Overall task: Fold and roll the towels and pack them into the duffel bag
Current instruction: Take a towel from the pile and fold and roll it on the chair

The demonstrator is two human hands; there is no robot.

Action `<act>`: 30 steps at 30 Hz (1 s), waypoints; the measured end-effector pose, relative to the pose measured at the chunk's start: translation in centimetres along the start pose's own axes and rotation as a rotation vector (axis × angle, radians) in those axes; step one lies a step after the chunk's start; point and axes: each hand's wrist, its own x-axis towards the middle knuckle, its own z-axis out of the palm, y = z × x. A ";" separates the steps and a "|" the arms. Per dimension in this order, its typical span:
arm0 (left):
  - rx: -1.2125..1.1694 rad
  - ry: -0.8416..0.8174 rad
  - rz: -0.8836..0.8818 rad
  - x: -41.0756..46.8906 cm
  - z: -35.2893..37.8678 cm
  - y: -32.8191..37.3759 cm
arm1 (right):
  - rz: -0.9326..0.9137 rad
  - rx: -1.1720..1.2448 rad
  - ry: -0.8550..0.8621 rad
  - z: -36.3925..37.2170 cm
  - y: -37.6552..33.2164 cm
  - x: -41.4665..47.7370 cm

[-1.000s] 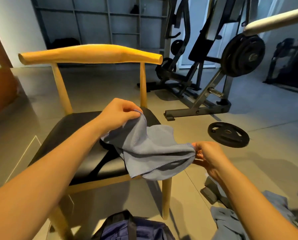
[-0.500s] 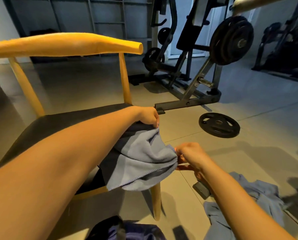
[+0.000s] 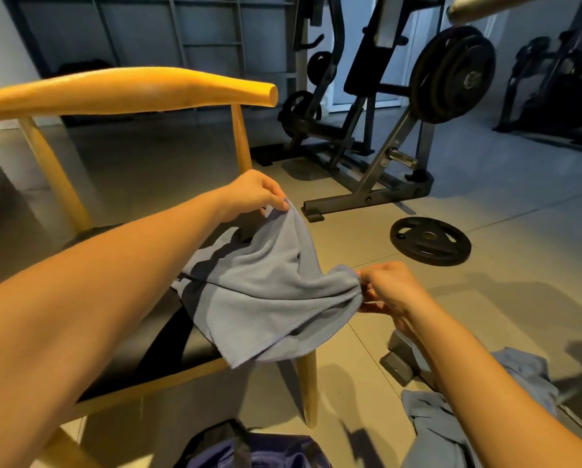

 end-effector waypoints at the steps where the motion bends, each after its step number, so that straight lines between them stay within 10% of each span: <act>1: -0.052 0.069 0.006 -0.8 -1.1 -0.2 | -0.019 0.012 0.027 -0.3 -0.1 0.1; 18: -0.159 0.489 0.102 -20.9 -19.8 1.5 | -0.727 -0.244 0.134 1.6 -15.2 -4.8; 30: -0.345 0.652 0.110 -32.2 -25.6 2.8 | -0.893 -0.161 -0.142 4.0 -24.7 -13.3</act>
